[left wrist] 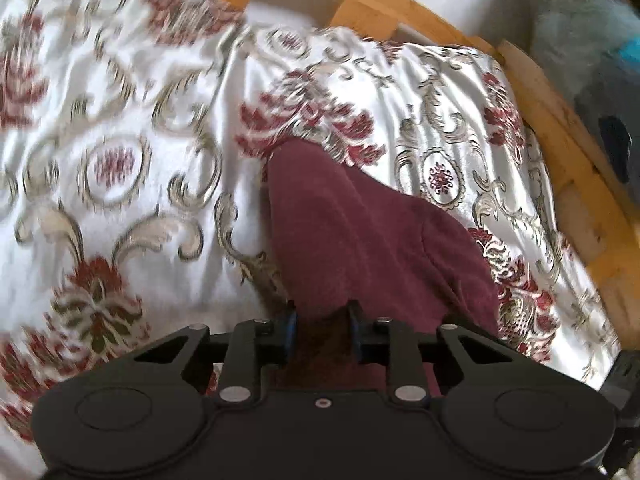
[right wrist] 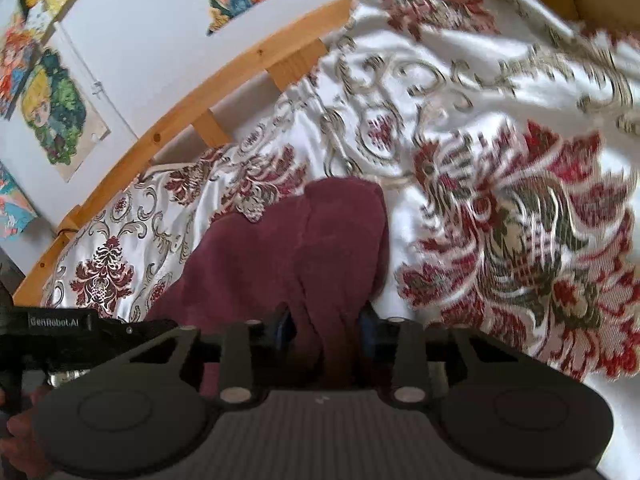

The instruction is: Fold small clothes

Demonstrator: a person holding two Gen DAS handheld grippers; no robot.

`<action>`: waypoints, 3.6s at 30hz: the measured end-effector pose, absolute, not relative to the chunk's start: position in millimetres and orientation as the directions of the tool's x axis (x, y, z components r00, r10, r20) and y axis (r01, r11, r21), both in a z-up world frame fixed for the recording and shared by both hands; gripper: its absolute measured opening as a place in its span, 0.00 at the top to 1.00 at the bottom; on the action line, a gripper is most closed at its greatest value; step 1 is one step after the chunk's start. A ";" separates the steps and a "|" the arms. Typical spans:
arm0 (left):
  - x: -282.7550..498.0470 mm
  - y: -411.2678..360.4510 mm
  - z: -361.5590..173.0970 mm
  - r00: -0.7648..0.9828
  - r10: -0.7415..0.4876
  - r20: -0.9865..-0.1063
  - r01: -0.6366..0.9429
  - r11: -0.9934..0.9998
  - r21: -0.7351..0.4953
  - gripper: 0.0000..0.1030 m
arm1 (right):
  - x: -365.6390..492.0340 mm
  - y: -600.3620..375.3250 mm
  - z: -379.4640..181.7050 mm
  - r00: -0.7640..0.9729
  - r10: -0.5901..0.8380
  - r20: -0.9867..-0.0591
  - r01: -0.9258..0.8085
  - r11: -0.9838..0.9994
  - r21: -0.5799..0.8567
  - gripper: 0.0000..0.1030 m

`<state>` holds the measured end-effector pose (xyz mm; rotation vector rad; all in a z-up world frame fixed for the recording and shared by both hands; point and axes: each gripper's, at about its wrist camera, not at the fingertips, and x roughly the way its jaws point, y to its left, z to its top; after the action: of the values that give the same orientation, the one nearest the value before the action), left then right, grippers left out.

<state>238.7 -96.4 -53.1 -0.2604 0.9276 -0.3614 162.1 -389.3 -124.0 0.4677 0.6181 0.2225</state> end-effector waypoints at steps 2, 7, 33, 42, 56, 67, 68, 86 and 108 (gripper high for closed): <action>231.5 -106.7 -43.3 0.573 -0.376 -0.728 0.237 0.927 -0.292 0.75 | 157.1 -381.9 -117.0 0.817 0.320 -0.481 -0.089 0.893 0.442 0.68; 213.0 -116.7 -21.2 0.648 -0.319 -0.692 0.298 0.942 -0.156 0.76 | 142.4 -366.0 -102.3 0.856 0.309 -0.415 -0.150 0.916 0.372 0.70; 252.5 -4.9 -41.4 0.811 -0.019 -0.585 0.045 0.999 0.030 0.75 | 257.7 -211.2 -104.4 0.812 0.390 -0.434 -0.362 0.920 0.150 0.69; 254.0 -0.4 -49.9 0.772 -0.015 -0.636 0.035 0.999 0.019 0.67 | 254.4 -220.9 -112.3 0.810 0.356 -0.466 -0.324 0.934 0.149 0.54; 240.8 12.3 -41.2 0.721 0.044 -0.691 -0.082 0.996 -0.023 0.19 | 247.9 -222.9 -111.4 0.835 0.278 -0.474 -0.256 0.960 0.113 0.22; 202.8 7.5 -17.7 0.753 0.078 -0.654 -0.133 0.991 -0.034 0.04 | 208.3 -245.5 -89.9 0.866 0.286 -0.411 -0.252 0.958 0.135 0.04; 198.9 7.1 -14.8 0.760 0.079 -0.645 -0.137 0.990 -0.040 0.04 | 205.2 -247.2 -86.8 0.870 0.287 -0.401 -0.252 0.958 0.139 0.03; 102.9 -14.7 36.9 0.874 0.088 -0.478 -0.085 0.996 0.029 0.01 | 107.9 -271.4 -22.7 0.923 0.326 -0.204 -0.287 0.937 0.200 0.00; 34.5 -17.3 24.2 0.916 0.018 -0.400 0.000 0.999 0.045 0.01 | 13.6 -281.5 -18.6 0.937 0.306 -0.170 -0.283 0.948 0.145 0.00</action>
<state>34.5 -17.3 24.2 0.0447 0.4118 0.0093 13.6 -281.5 -18.6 0.1192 0.1918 0.3014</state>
